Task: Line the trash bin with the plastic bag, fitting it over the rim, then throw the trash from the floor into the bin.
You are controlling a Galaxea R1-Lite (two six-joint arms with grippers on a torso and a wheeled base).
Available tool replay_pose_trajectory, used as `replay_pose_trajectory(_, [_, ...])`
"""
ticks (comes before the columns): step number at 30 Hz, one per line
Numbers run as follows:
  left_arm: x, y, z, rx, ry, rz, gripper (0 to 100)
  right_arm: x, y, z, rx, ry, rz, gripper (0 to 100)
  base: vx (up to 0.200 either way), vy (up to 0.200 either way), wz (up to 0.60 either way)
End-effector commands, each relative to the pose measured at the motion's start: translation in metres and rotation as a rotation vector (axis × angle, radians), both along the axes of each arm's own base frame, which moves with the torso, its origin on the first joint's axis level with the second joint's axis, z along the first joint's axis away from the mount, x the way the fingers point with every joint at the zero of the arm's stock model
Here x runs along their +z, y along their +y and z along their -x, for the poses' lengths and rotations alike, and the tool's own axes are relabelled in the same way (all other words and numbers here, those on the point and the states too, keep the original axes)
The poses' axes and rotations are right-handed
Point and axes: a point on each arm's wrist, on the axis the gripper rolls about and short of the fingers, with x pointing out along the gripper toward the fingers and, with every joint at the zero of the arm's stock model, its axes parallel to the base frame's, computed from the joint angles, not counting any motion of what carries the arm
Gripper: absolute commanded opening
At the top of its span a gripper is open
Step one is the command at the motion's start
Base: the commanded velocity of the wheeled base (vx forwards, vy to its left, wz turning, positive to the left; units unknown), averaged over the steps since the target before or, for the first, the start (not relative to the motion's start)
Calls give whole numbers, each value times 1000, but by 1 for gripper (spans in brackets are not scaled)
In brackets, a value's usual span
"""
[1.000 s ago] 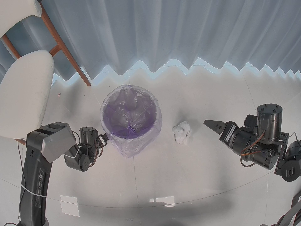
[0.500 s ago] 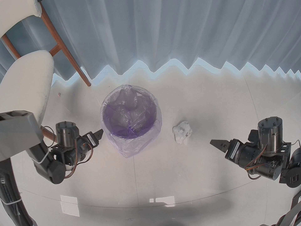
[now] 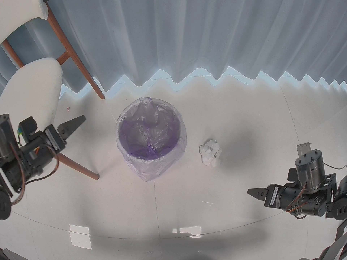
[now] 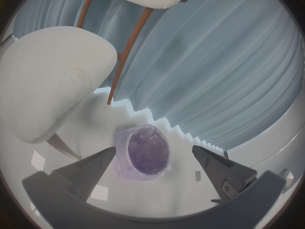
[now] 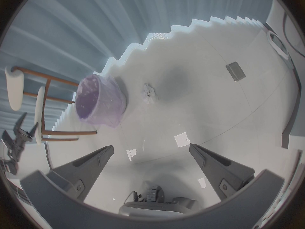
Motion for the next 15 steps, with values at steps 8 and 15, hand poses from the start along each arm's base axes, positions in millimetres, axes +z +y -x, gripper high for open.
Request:
replay_pose_trajectory(8, [83,34,103,-170,-159,-22,100,-83,-6,-77,123,172,207,100,200,0,0])
replay_pose_trajectory(15, [85,34,110,-158,-186,-32,100,-93,7,-123,140,116,181,100,200,0,0])
